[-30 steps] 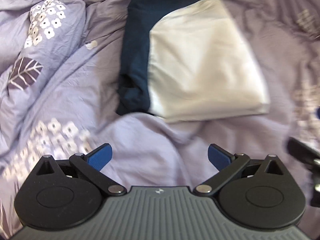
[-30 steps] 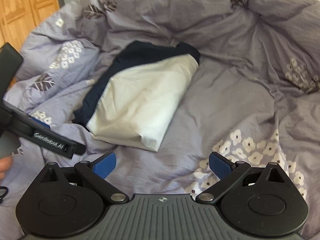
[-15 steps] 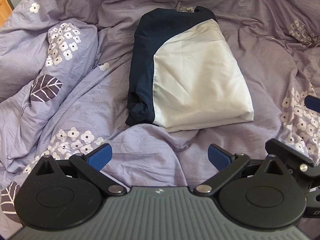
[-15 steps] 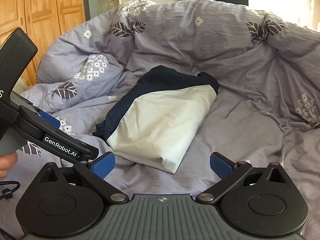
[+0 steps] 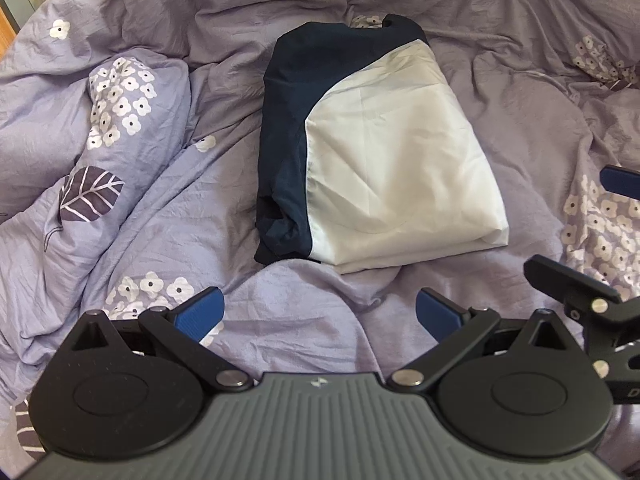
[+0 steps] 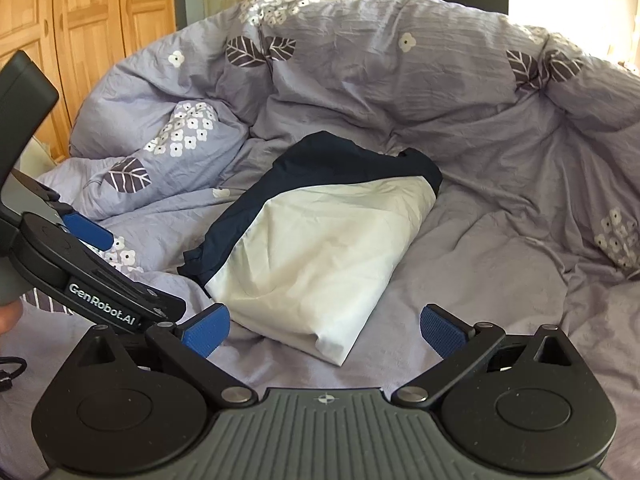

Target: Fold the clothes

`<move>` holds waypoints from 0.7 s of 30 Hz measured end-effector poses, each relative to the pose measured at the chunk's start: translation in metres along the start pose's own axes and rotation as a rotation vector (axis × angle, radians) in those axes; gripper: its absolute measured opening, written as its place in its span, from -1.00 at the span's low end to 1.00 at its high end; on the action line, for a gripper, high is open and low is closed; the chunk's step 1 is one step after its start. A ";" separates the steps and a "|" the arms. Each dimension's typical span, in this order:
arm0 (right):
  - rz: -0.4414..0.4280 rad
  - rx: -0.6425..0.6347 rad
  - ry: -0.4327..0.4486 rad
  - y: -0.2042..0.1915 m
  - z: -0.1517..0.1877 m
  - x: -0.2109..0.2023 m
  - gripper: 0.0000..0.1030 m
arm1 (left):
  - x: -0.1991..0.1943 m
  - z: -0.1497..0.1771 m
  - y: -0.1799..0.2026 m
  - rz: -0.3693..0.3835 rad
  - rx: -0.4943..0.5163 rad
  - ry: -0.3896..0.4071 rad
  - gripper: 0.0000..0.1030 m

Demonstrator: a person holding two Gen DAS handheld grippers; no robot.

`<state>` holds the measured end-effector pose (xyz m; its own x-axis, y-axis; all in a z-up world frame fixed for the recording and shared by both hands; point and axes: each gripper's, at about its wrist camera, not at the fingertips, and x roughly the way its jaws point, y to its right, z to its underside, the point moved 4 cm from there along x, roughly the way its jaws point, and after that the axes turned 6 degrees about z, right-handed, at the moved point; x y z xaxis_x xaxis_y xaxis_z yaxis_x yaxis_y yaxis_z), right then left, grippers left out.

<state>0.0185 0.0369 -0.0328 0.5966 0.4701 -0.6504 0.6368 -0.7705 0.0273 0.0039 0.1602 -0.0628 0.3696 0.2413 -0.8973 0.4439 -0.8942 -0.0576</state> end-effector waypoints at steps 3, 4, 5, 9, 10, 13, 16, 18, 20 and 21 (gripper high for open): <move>0.000 0.000 -0.004 0.001 0.000 0.000 1.00 | 0.002 0.000 0.001 0.025 -0.009 -0.013 1.00; 0.001 0.000 -0.009 0.000 0.001 0.000 1.00 | 0.003 0.001 0.002 0.028 -0.007 -0.018 1.00; 0.003 -0.001 -0.014 0.000 0.002 0.001 1.00 | 0.004 0.001 0.002 0.030 -0.005 -0.023 1.00; 0.008 0.000 -0.025 0.000 0.004 0.003 1.00 | 0.005 0.002 0.005 0.047 0.004 -0.032 1.00; 0.007 0.002 -0.025 0.001 0.004 0.003 1.00 | 0.004 0.002 0.006 0.051 0.003 -0.033 1.00; 0.007 0.006 -0.027 0.001 0.004 0.003 1.00 | 0.004 0.002 0.007 0.056 0.000 -0.033 0.99; 0.007 0.009 -0.033 0.002 0.005 0.005 1.00 | 0.004 0.002 0.008 0.055 -0.005 -0.038 0.99; 0.005 0.013 -0.036 0.001 0.006 0.005 1.00 | 0.004 0.002 0.007 0.057 -0.011 -0.039 0.99; 0.005 0.013 -0.034 0.001 0.005 0.005 1.00 | 0.004 0.002 0.007 0.061 -0.017 -0.040 0.99; 0.005 0.012 -0.034 0.001 0.006 0.005 1.00 | 0.004 0.002 0.006 0.062 -0.019 -0.041 0.99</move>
<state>0.0192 0.0362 -0.0402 0.5826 0.4515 -0.6758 0.6281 -0.7778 0.0219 0.0062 0.1545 -0.0676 0.3630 0.1695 -0.9162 0.4366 -0.8996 0.0065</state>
